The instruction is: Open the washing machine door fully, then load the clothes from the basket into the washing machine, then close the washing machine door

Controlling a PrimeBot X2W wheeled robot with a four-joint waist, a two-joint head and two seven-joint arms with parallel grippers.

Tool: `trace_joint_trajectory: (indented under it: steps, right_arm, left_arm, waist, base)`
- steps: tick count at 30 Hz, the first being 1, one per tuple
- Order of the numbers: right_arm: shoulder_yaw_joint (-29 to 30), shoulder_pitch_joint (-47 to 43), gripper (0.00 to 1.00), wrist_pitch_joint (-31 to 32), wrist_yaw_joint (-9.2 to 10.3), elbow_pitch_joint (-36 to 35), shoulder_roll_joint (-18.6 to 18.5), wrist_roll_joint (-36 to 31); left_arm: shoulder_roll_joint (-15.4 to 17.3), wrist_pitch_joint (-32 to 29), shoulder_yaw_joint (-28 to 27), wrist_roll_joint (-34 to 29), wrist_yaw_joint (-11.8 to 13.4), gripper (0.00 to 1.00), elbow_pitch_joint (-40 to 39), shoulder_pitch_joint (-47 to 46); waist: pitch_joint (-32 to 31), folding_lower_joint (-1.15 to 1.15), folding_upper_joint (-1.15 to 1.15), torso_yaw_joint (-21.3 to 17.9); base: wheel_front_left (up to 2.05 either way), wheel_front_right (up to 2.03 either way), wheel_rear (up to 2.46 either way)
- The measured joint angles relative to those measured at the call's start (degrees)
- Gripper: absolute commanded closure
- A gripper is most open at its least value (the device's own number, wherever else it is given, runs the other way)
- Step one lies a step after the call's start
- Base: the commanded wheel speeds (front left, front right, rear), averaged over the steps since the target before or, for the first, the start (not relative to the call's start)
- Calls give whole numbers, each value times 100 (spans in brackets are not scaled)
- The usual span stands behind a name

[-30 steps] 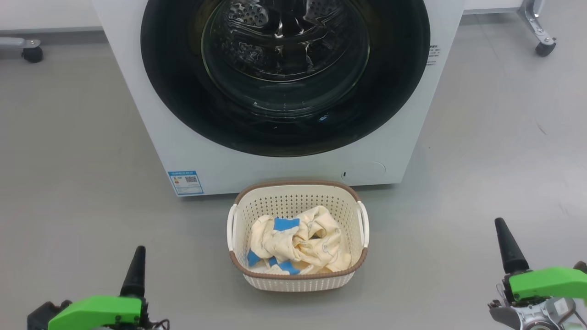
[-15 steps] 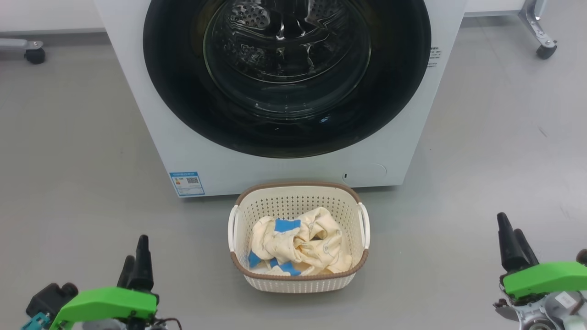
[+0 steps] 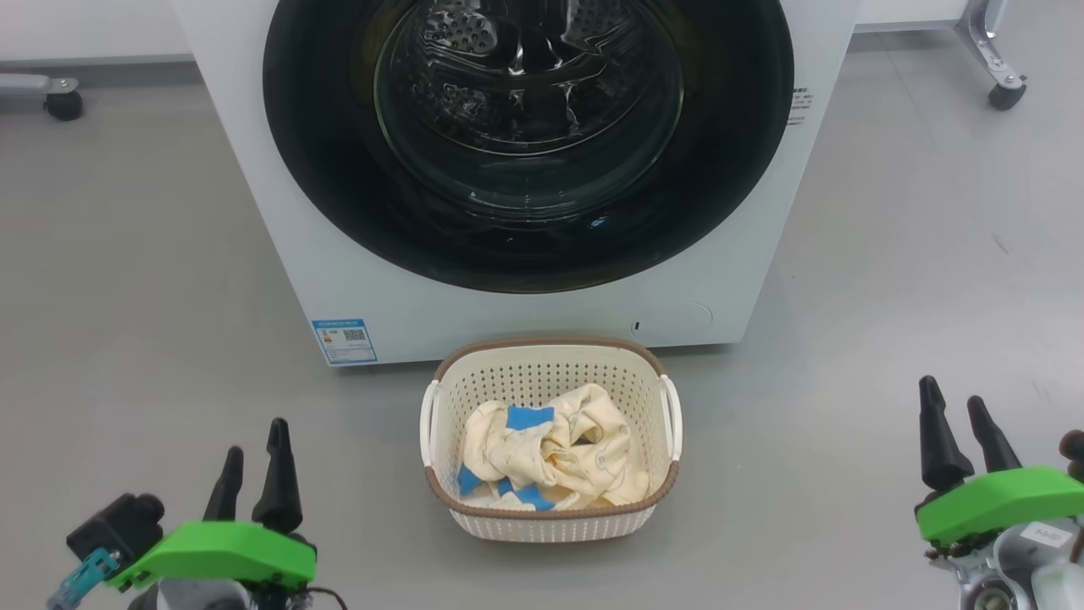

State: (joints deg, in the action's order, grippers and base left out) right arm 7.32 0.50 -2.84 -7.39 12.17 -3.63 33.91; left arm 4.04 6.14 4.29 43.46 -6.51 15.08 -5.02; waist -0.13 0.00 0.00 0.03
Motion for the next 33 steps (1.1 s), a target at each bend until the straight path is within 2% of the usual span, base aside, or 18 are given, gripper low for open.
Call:
trace_joint_trajectory:
  steps: [14, 33]
  right_arm:
    - [-58, 2, 0, -137, 0, -200, 19, -1213]
    - [-144, 3, 0, -278, 0, -499, 38, -2502]
  left_arm:
    - [27, 250, 164, -1139, 0, 0, -88, -74]
    - [44, 556, 398, -2208, -10, 0, 52, -270]
  waist:
    - [4, 0, 0, 6]
    - [-13, 0, 0, -13]
  base:
    - [0, 0, 0]
    - [0, 0, 0]
